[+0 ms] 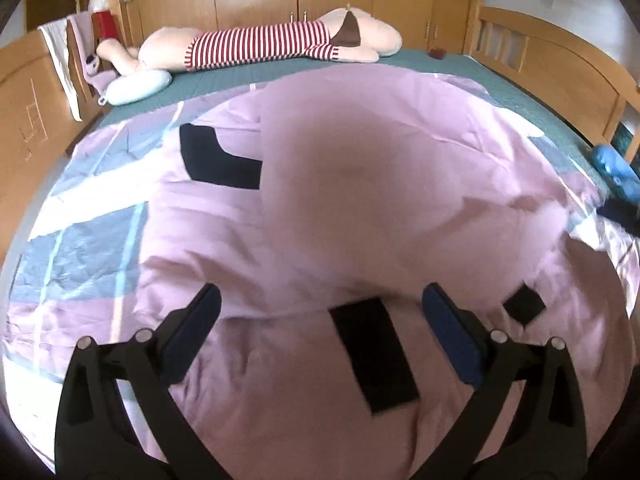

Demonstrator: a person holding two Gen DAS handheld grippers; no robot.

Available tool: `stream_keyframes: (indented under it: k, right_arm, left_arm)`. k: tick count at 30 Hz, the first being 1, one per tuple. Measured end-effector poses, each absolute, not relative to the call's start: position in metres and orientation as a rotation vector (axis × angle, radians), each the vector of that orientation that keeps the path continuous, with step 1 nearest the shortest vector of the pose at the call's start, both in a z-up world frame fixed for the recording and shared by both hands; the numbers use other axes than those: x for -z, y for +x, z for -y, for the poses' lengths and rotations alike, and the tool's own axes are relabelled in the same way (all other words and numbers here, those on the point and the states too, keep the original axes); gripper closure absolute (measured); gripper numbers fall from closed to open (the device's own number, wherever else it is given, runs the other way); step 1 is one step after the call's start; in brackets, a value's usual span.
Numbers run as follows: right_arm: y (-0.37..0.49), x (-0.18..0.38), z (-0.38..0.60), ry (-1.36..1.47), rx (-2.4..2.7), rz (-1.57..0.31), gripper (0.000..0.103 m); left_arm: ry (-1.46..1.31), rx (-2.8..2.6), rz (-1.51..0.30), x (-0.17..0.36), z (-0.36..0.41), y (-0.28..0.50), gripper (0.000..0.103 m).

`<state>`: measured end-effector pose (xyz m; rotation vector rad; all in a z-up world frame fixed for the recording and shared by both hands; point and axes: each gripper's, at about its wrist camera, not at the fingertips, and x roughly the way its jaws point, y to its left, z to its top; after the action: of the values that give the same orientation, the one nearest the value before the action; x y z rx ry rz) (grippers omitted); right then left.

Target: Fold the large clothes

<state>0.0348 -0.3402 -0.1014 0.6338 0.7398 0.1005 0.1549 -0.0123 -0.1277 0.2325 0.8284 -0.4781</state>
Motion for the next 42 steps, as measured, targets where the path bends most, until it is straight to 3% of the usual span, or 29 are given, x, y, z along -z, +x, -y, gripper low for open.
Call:
stream_keyframes:
  k: [2,4,6,8,9,11,16,21,34,42]
  right_arm:
    - [0.009,0.105,0.340,0.566,-0.038,-0.777,0.044]
    - [-0.021,0.148,0.343,0.552,0.090,-0.973,0.046]
    - [-0.042,0.182,0.337,0.517,0.173,-1.088,0.062]
    - [-0.069,0.171,0.342,0.559,0.173,-1.024,0.062]
    - [-0.074,0.158,0.341,0.586,0.161,-0.978,0.061]
    - [-0.089,0.138,0.345,0.624,0.155,-0.916,0.045]
    - [-0.129,0.146,0.357,0.595,0.217,-1.066,0.029]
    - [-0.148,0.178,0.342,0.651,0.202,-1.148,0.025]
    - [-0.168,0.174,0.311,0.634,0.221,-1.203,0.018]
    - [-0.179,0.187,0.307,0.704,0.172,-1.219,0.015]
  left_arm:
    - [0.246,0.484,-0.843,0.128,0.004,0.146,0.002]
    - [0.262,0.474,-0.863,0.133,-0.003,0.139,0.002]
    - [0.273,0.447,-0.872,0.137,-0.017,0.130,0.002]
    - [0.267,0.408,-0.882,0.138,-0.040,0.113,0.002]
    - [0.258,0.380,-0.904,0.142,-0.055,0.106,0.002]
    - [0.236,0.315,-1.008,0.150,-0.085,0.096,0.002]
    - [0.212,0.248,-1.176,0.168,-0.157,0.060,0.002]
    - [0.225,0.248,-1.173,0.171,-0.168,0.033,0.002]
    - [0.172,0.256,-1.202,0.188,-0.165,0.007,0.002]
    - [-0.053,0.306,-1.304,0.189,-0.218,0.016,0.002]
